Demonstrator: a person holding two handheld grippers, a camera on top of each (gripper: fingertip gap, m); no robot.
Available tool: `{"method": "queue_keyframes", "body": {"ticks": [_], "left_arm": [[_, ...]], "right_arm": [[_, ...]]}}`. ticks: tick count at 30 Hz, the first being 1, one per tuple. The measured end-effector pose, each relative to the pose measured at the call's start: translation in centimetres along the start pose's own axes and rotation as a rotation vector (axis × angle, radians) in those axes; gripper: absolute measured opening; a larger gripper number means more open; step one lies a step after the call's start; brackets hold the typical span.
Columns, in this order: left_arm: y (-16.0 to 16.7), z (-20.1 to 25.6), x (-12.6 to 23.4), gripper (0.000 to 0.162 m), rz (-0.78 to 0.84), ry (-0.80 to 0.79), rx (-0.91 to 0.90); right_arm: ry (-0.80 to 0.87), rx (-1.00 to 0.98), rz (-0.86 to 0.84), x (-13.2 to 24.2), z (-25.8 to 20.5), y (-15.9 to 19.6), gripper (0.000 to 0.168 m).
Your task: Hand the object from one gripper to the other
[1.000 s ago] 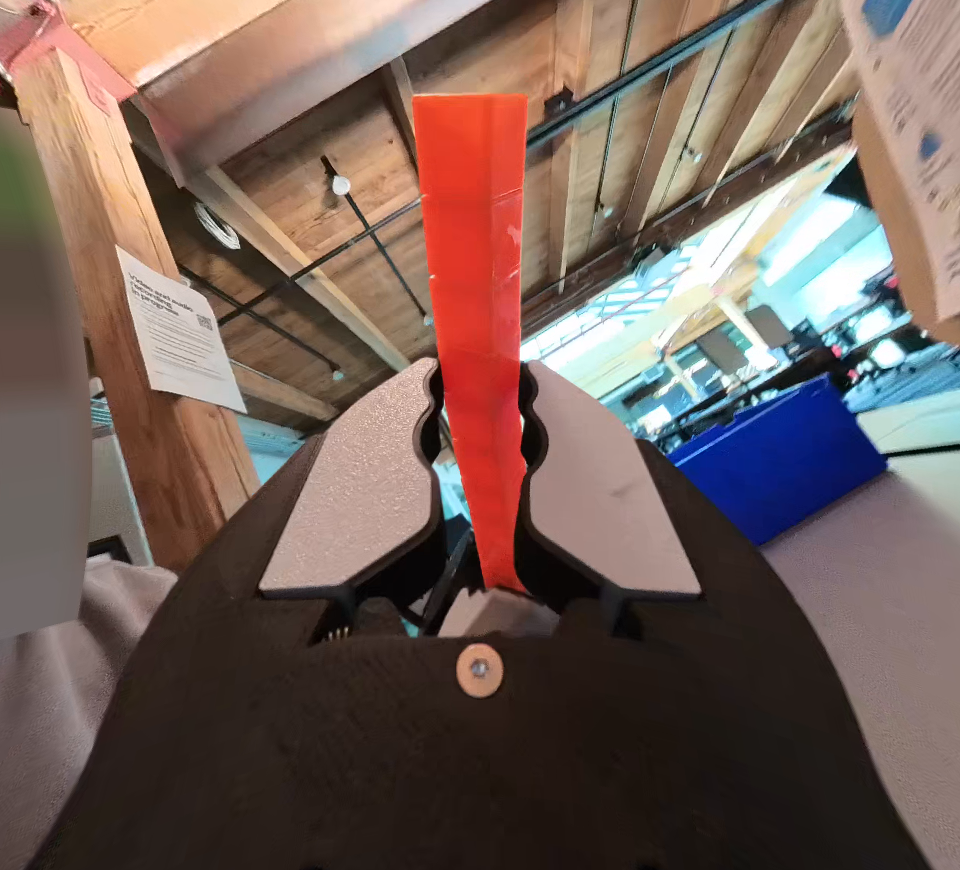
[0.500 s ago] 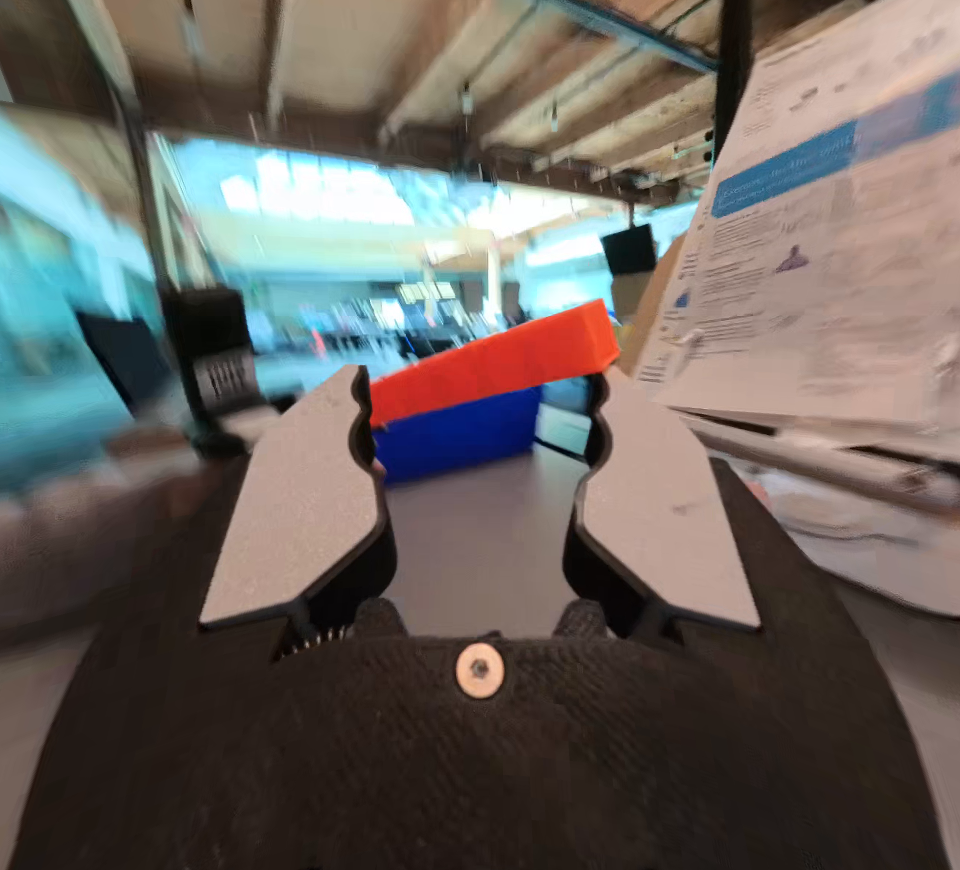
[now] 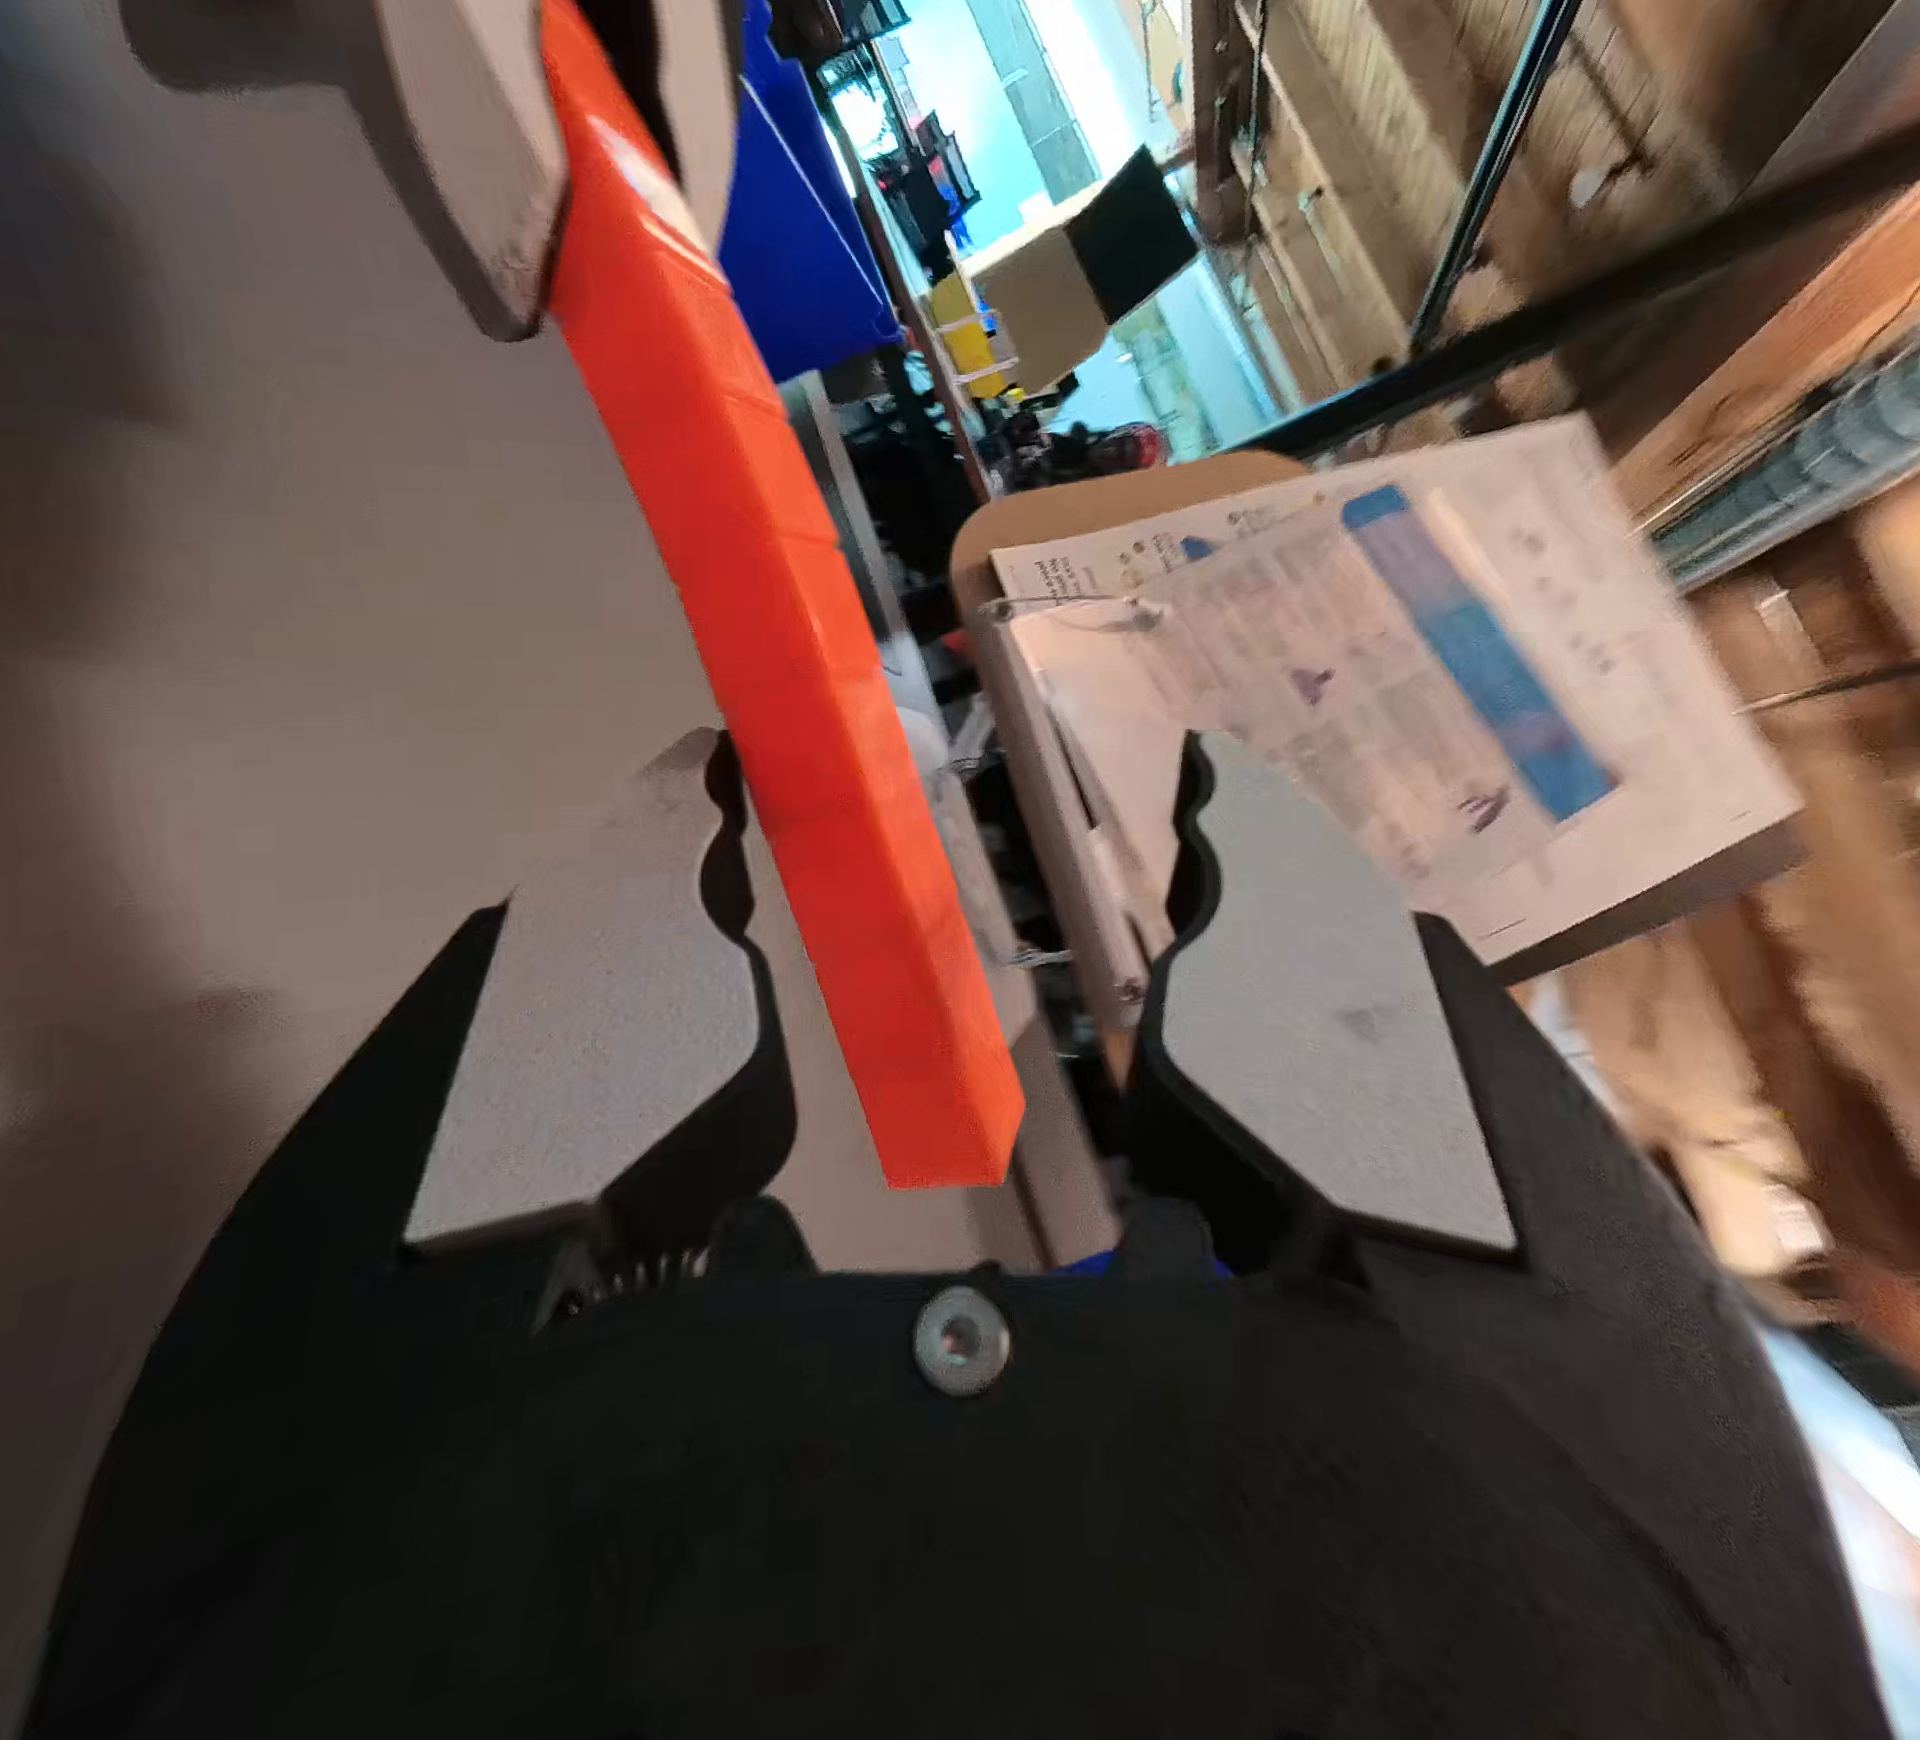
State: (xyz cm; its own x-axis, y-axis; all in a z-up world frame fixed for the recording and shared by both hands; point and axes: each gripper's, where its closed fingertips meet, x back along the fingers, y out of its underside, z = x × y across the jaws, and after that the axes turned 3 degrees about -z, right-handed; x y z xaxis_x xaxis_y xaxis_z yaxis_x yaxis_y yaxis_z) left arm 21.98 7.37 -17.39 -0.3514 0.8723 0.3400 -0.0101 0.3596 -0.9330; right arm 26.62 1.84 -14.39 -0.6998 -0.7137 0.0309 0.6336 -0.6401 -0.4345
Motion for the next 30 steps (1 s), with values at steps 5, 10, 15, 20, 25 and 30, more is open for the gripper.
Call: {"method": "queue_keyframes", "body": {"ticks": [5, 10, 15, 20, 25, 30], "left_arm": [[0.0, -0.3, -0.3, 0.023, -0.008, -0.026, 0.022], [-0.5, -1.3, 0.5, 0.023, 0.047, -0.049, 0.099], [-0.6, -1.3, 0.7, 0.023, 0.076, -0.020, 0.151], [-3.2, -1.5, 1.8, 0.046, 0.266, -0.031, 0.176], [-3.7, -3.3, 3.0, 0.057, 0.339, -0.128, 0.211], [-4.0, -3.9, 2.5, 0.053, 0.375, -0.150, 0.304]], "right_arm": [[0.065, 0.243, -0.069, -1.0, -0.8, 0.0, 0.044], [0.129, 0.231, -0.079, -0.9, 0.3, 0.3, 0.038], [0.059, 0.222, -0.110, -1.0, -0.4, 0.8, 0.023], [-0.034, 0.041, -0.138, -1.4, -1.3, 1.2, 0.022], [-0.037, -0.197, -0.221, -1.4, -0.5, 3.2, 0.022], [-0.046, -0.260, -0.233, -1.7, -0.8, 2.8, 0.022]]}}
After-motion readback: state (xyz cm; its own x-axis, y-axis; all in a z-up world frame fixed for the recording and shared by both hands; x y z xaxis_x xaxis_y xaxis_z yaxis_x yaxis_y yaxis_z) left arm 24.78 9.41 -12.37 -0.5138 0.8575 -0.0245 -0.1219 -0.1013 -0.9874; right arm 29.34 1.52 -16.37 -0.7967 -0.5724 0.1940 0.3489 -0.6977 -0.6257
